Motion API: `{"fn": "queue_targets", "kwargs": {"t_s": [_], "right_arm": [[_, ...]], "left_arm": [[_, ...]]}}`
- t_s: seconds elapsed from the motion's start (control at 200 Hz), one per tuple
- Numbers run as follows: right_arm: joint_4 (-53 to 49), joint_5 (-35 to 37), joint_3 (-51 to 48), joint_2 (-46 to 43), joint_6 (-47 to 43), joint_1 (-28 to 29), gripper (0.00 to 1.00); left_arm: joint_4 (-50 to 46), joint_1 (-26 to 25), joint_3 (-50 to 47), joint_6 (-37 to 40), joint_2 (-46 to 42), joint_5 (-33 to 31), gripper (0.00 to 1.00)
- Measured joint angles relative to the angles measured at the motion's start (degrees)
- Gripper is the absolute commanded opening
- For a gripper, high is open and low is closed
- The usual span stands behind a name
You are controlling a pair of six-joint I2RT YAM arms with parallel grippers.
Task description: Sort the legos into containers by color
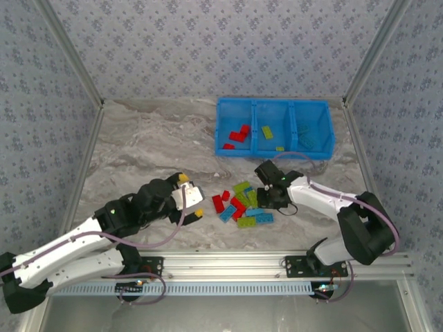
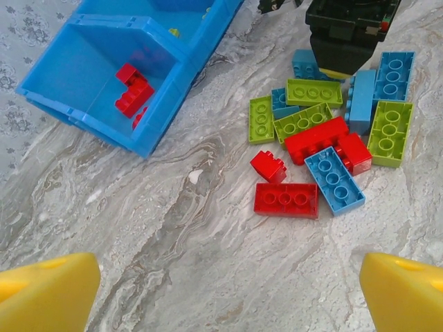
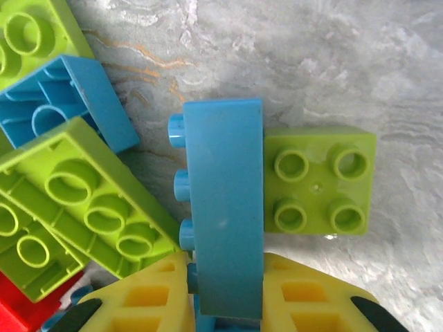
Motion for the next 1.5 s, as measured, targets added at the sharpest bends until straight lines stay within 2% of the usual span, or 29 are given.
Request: {"fn": "queue_targets", "kwargs": {"t_s": [0.22, 0.32, 0.39, 0.52, 0.63, 0.71, 0.805, 0.924, 0.989, 1.124, 1.299, 1.414, 1.499], "right_arm": [[-6.8, 5.6, 5.5, -10.2, 0.0, 0.1, 0.18], [-7.7, 8.3, 10.3, -12.6, -0.4, -5.0, 0.18], [-6.5, 9.0, 13.3, -12.0, -1.3, -11.8, 0.18], [-2.7, 7.9, 19.1, -4.2, -3.4, -25.6, 0.18], [-1.1, 6.5, 28.4, 8.2, -4.8, -32.4, 0.19], [-0.1, 5.4, 34.7, 16.8, -5.4, -34.9, 0.23], [-0.3, 4.0, 40.1, 24.3, -5.7, -36.9, 0.34], [-2.4, 2.7, 43.9, 28.8, -7.0, -38.0, 0.45], [-3.4, 2.5, 44.0, 28.5, -7.3, -38.1, 0.47], [-3.0, 2.2, 39.1, 22.0, -7.3, -37.9, 0.48], [-2.8, 1.5, 25.1, 1.2, -6.3, -35.9, 0.53], [-3.6, 1.5, 17.0, -13.9, -5.2, -28.6, 0.57], [-4.6, 0.8, 12.1, -20.0, -4.4, -21.9, 0.57]], "left_arm": [[0.1, 0.6, -0.8, 0.4, -2.2, 2.3, 0.99], [0.6, 1.3, -1.2, 0.5, -3.2, 4.4, 0.99], [0.8, 1.6, -1.3, 0.5, -3.5, 5.4, 0.99], [0.9, 1.8, -1.3, 0.7, -3.3, 6.2, 0.99], [0.8, 1.9, -1.3, 0.7, -3.2, 6.2, 0.99], [0.8, 1.9, -1.3, 0.7, -3.2, 6.2, 0.99], [0.7, 1.9, -1.3, 0.7, -3.1, 5.9, 0.99], [0.8, 1.9, -1.3, 0.2, -3.1, 5.0, 0.99], [1.0, 2.2, -1.3, -1.2, -3.1, 4.7, 0.99], [2.7, 3.8, -1.1, -6.0, -3.0, 4.7, 0.99], [3.5, 4.1, 3.3, -15.3, -0.5, 5.2, 0.99], [4.7, 4.1, 5.1, -18.6, 0.7, 8.1, 0.99], [3.9, 4.1, 5.7, -17.8, 1.2, 11.1, 0.99]]}}
